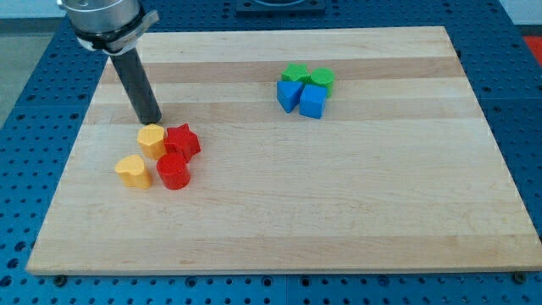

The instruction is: Push the hexagon left to the red star

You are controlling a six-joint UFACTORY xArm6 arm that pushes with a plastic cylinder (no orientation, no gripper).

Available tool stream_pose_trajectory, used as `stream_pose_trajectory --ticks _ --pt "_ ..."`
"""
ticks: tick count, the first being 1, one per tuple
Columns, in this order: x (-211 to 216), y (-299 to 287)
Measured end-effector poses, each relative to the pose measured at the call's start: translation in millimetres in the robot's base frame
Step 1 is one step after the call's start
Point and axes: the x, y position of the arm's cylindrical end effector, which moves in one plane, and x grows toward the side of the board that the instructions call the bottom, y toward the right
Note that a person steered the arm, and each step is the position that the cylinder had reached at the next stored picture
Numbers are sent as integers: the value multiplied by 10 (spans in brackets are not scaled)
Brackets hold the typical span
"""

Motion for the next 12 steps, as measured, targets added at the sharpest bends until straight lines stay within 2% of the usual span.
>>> stream_pose_trajectory --ticks 2,3,4,5,6,7,8,12 --pt "255 47" --pt "233 47" --pt "-110 153" --pt "-270 574" --pt "-26 687" --pt "217 563" --pt "288 360" --pt "207 320"
